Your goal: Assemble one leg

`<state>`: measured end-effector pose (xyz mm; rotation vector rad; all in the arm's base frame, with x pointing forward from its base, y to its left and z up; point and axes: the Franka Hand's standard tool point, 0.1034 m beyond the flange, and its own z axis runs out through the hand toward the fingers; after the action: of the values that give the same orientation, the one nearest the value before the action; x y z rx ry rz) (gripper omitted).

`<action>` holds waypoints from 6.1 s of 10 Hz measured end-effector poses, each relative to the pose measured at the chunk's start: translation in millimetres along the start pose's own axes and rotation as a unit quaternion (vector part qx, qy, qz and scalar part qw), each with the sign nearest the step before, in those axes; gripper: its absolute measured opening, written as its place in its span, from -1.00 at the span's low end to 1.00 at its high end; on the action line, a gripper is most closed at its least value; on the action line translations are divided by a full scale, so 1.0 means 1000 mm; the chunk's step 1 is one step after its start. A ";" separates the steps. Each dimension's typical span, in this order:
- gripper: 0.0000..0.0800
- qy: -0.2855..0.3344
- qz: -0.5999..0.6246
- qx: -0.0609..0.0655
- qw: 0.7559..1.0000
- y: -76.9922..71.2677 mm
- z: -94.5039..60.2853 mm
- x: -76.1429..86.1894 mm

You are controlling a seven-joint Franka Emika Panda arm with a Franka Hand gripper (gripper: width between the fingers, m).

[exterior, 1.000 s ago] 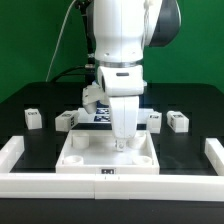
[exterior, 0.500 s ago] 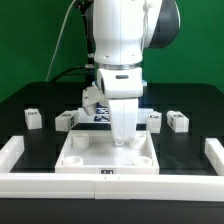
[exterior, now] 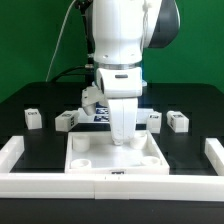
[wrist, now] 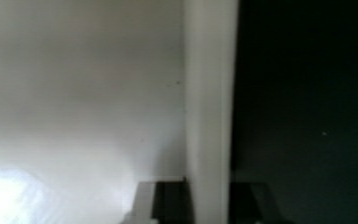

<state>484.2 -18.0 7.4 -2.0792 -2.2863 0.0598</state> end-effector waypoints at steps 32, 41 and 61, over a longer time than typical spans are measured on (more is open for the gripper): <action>0.62 0.009 0.264 -0.016 0.964 -0.007 -0.049 0.116; 0.62 0.028 0.703 0.014 0.710 -0.026 -0.038 0.142; 0.62 -0.338 0.575 0.390 0.635 -0.085 -0.006 0.162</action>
Offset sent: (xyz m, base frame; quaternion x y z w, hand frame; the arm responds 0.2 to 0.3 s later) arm 0.0136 0.0656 -0.0007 -0.0007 0.0111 0.0298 0.9995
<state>384.4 135.6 20.6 -2.5969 -0.2610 1.6865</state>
